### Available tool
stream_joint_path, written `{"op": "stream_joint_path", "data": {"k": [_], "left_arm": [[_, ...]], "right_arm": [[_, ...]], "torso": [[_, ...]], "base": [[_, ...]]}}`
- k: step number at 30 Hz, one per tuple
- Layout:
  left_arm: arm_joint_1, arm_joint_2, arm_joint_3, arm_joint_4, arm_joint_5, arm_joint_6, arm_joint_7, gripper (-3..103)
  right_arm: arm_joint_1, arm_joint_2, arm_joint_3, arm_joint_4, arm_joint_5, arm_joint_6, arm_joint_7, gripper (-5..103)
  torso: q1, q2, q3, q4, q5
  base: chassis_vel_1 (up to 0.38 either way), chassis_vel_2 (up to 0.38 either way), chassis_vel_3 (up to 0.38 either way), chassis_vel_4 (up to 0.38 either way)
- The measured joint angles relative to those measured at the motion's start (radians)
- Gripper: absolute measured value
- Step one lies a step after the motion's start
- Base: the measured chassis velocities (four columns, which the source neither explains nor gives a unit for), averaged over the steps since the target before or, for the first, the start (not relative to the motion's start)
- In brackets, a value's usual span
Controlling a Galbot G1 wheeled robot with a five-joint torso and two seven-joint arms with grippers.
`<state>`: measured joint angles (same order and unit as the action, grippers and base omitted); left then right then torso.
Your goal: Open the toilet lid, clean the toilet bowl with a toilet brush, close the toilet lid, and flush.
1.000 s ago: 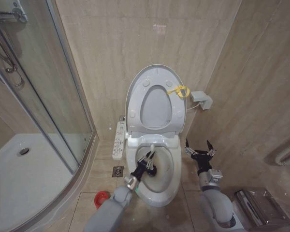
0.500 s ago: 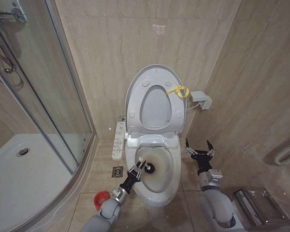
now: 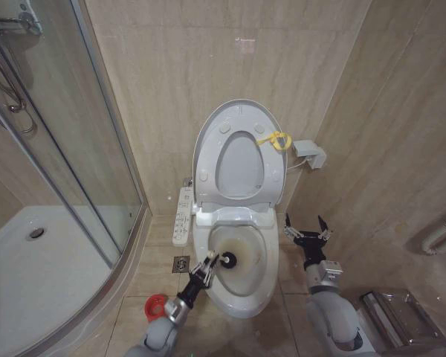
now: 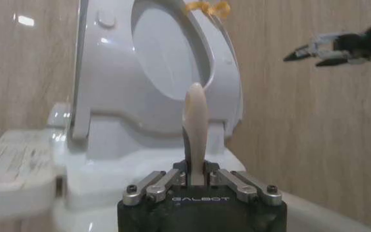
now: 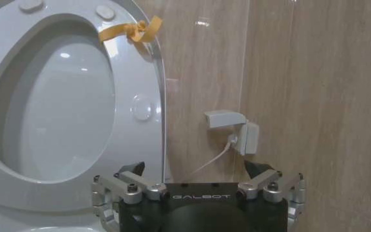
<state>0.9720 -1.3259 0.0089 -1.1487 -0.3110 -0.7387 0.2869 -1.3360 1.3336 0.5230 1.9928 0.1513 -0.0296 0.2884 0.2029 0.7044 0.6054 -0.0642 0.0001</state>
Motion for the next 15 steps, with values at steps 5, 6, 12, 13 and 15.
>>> {"op": "stream_joint_path", "data": {"k": [5, 6, 12, 13, 15], "left_arm": [[-0.086, -0.046, 0.033, 0.043, -0.017, 0.01, -0.005, 15], [-0.113, -0.059, 0.046, 0.059, -0.025, 0.015, -0.008, 15], [-0.211, -0.125, 0.094, 0.138, -0.041, 0.029, -0.016, 15], [-0.211, -0.125, 0.094, 0.138, -0.041, 0.029, -0.016, 15], [-0.241, -0.151, 0.11, 0.173, -0.053, 0.032, -0.016, 15]], "right_arm": [[0.0, 0.0, 0.0, 0.0, 0.0, 0.0, 0.0, 100], [0.0, 0.0, 0.0, 0.0, 0.0, 0.0, 0.0, 100], [0.0, 0.0, 0.0, 0.0, 0.0, 0.0, 0.0, 100], [0.0, 0.0, 0.0, 0.0, 0.0, 0.0, 0.0, 100], [0.0, 0.0, 0.0, 0.0, 0.0, 0.0, 0.0, 100]], "torso": [[0.0, 0.0, 0.0, 0.0001, 0.0], [0.0, 0.0, 0.0, 0.0, 0.0001], [0.0, 0.0, 0.0, 0.0002, 0.0002], [0.0, 0.0, 0.0, 0.0002, 0.0002], [0.0, 0.0, 0.0, 0.0002, 0.0001]], "base": [[0.0, 0.0, 0.0, 0.0], [0.0, 0.0, 0.0, 0.0], [0.0, 0.0, 0.0, 0.0], [0.0, 0.0, 0.0, 0.0], [0.0, 0.0, 0.0, 0.0]]}}
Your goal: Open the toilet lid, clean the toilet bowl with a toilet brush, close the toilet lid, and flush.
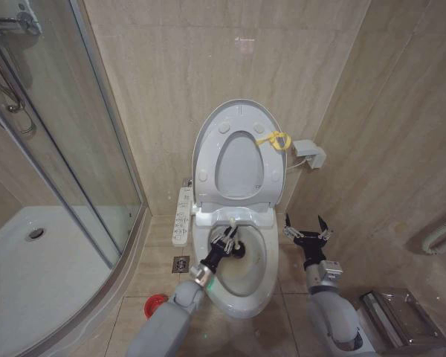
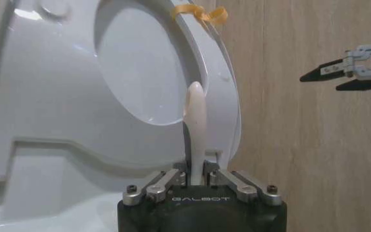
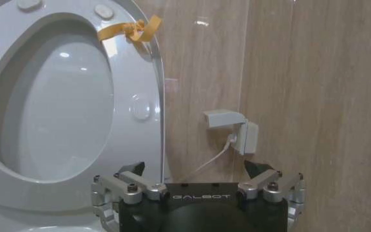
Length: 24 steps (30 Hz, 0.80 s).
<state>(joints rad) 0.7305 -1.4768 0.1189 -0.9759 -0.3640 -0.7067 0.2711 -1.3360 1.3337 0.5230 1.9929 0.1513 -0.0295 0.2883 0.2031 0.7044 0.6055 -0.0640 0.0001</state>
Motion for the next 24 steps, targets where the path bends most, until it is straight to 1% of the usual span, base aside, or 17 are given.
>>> {"op": "stream_joint_path", "data": {"k": [1, 5, 6, 9, 12, 13, 18, 20, 24], "left_arm": [[0.0, 0.0, 0.0, 0.0, 0.0, 0.0, 0.0, 15], [-0.049, -0.055, 0.018, 0.064, -0.006, -0.001, 0.002, 15], [-0.049, -0.055, 0.018, 0.064, -0.006, -0.001, 0.002, 15], [-0.072, -0.088, 0.026, 0.095, -0.006, -0.003, 0.003, 15], [-0.083, -0.103, 0.03, 0.11, -0.006, -0.005, 0.003, 15], [-0.092, -0.113, 0.034, 0.121, -0.007, -0.007, 0.005, 15], [-0.112, -0.133, 0.038, 0.162, -0.007, -0.022, 0.011, 15], [-0.115, -0.134, 0.04, 0.19, -0.006, -0.028, 0.015, 15], [-0.113, -0.134, 0.049, 0.209, -0.007, -0.033, 0.025, 15]], "right_arm": [[0.0, 0.0, 0.0, 0.0, 0.0, 0.0, 0.0, 100], [0.0, 0.0, 0.0, 0.0, 0.0, 0.0, 0.0, 100], [0.0, 0.0, 0.0, 0.0, 0.0, 0.0, 0.0, 100], [0.0, 0.0, 0.0, 0.0, 0.0, 0.0, 0.0, 100], [0.0, 0.0, 0.0, 0.0, 0.0, 0.0, 0.0, 100], [0.0, 0.0, 0.0, 0.0, 0.0, 0.0, 0.0, 100], [0.0, 0.0, 0.0, 0.0, 0.0, 0.0, 0.0, 100], [0.0, 0.0, 0.0, 0.0, 0.0, 0.0, 0.0, 100], [0.0, 0.0, 0.0, 0.0, 0.0, 0.0, 0.0, 100]], "torso": [[0.0, 0.0, 0.0, 0.0, 0.0], [0.0, 0.0, 0.0, 0.0, 0.0], [0.0, 0.0, 0.0, 0.0, 0.0], [0.0, 0.0, 0.0, 0.0001, 0.0001], [0.0, 0.0, 0.0, -0.0001, 0.0], [0.0, 0.0, 0.0, 0.0002, 0.0002], [0.0, 0.0, 0.0, -0.0004, -0.0003], [0.0, 0.0, 0.0, 0.0001, -0.0001], [0.0, 0.0, 0.0, 0.0002, -0.0001]], "base": [[0.0, 0.0, 0.0, 0.0], [0.0, 0.0, 0.0, 0.0], [0.0, 0.0, 0.0, 0.0], [0.0, 0.0, 0.0, 0.0], [0.0, 0.0, 0.0, 0.0], [0.0, 0.0, 0.0, 0.0], [0.0, 0.0, 0.0, 0.0], [0.0, 0.0, 0.0, 0.0], [0.0, 0.0, 0.0, 0.0]]}}
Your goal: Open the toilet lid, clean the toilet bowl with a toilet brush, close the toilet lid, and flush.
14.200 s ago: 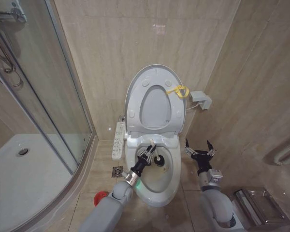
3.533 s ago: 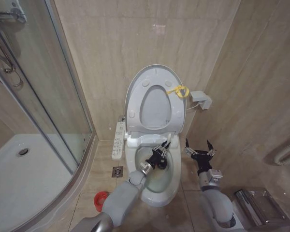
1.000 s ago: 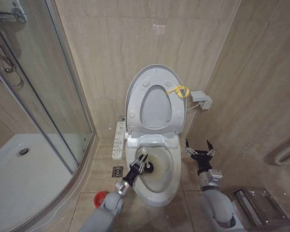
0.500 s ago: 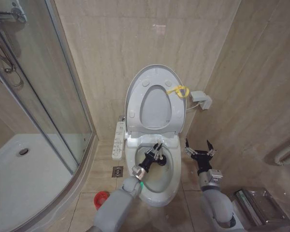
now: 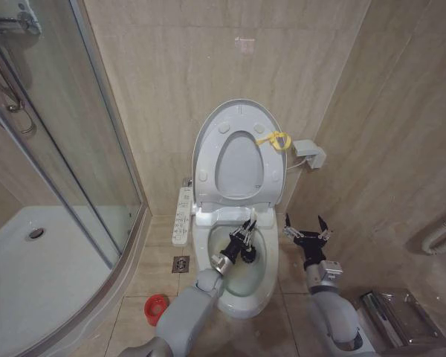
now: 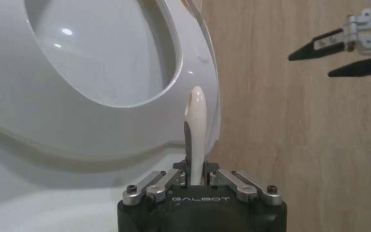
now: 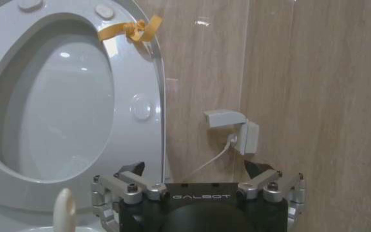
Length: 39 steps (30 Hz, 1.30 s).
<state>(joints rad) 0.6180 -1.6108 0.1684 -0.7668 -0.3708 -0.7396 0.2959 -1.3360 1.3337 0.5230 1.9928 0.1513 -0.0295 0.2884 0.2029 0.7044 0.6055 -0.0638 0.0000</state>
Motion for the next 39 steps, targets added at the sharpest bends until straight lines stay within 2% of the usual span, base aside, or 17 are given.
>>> {"op": "stream_joint_path", "data": {"k": [8, 18, 23, 29, 39], "left_arm": [[-0.039, 0.001, 0.001, 0.003, -0.01, 0.002, -0.002, 15], [-0.009, 0.002, 0.012, 0.004, -0.006, 0.005, -0.005, 15], [-0.013, 0.002, 0.024, -0.043, -0.013, 0.031, -0.033, 15], [0.011, 0.003, 0.041, -0.032, -0.011, 0.033, -0.035, 15], [-0.013, 0.003, 0.043, -0.05, -0.012, 0.04, -0.046, 15]], "right_arm": [[0.0, 0.0, 0.0, 0.0, 0.0, 0.0, 0.0, 100], [0.0, 0.0, 0.0, 0.0, 0.0, 0.0, 0.0, 100], [0.0, 0.0, 0.0, 0.0, 0.0, 0.0, 0.0, 100], [0.0, 0.0, 0.0, 0.0, 0.0, 0.0, 0.0, 100], [0.0, 0.0, 0.0, 0.0, 0.0, 0.0, 0.0, 100]], "torso": [[0.0, 0.0, 0.0, -0.0004, 0.0], [0.0, 0.0, 0.0, -0.0001, -0.0001], [0.0, 0.0, 0.0, -0.0004, 0.0], [0.0, 0.0, 0.0, 0.0, 0.0], [0.0, 0.0, 0.0, -0.0003, 0.0]], "base": [[0.0, 0.0, 0.0, 0.0], [0.0, 0.0, 0.0, 0.0], [0.0, 0.0, 0.0, 0.0], [0.0, 0.0, 0.0, 0.0], [0.0, 0.0, 0.0, 0.0]]}}
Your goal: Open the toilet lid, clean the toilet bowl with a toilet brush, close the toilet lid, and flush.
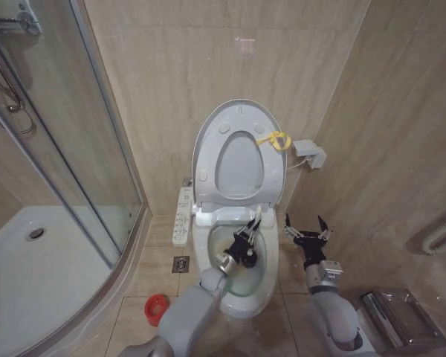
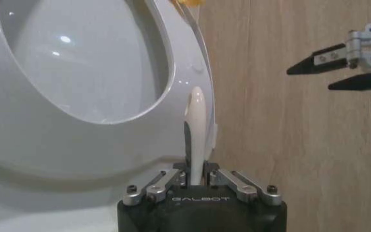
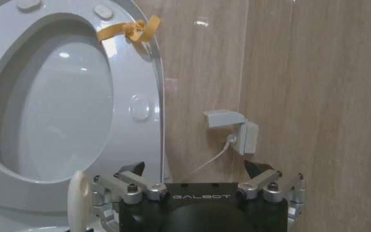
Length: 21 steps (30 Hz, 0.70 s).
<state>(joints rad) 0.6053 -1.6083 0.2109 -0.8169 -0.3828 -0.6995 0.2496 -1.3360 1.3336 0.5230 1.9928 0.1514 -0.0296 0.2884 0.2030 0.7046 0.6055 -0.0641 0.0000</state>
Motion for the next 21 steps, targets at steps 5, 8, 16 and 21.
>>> {"op": "stream_joint_path", "data": {"k": [5, 8, 16, 21], "left_arm": [[0.014, 0.0, 0.008, 0.022, 0.006, -0.005, 0.004, 15], [0.014, 0.0, 0.008, 0.027, 0.01, -0.006, 0.004, 15], [0.002, 0.0, 0.005, 0.032, 0.007, -0.006, 0.002, 15], [0.008, 0.0, 0.006, 0.04, 0.009, -0.012, 0.003, 15]], "right_arm": [[0.0, 0.0, 0.0, 0.0, 0.0, 0.0, 0.0, 100], [0.0, 0.0, 0.0, 0.0, 0.0, 0.0, 0.0, 100], [0.0, 0.0, 0.0, 0.0, 0.0, 0.0, 0.0, 100], [0.0, 0.0, 0.0, 0.0, 0.0, 0.0, 0.0, 100]], "torso": [[0.0, 0.0, 0.0, 0.0002, 0.0], [0.0, 0.0, 0.0, 0.0002, -0.0001], [0.0, 0.0, 0.0, 0.0, -0.0001], [0.0, 0.0, 0.0, 0.0001, -0.0001]], "base": [[0.0, 0.0, 0.0, 0.0], [0.0, 0.0, 0.0, 0.0], [0.0, 0.0, 0.0, 0.0], [0.0, 0.0, 0.0, 0.0]]}}
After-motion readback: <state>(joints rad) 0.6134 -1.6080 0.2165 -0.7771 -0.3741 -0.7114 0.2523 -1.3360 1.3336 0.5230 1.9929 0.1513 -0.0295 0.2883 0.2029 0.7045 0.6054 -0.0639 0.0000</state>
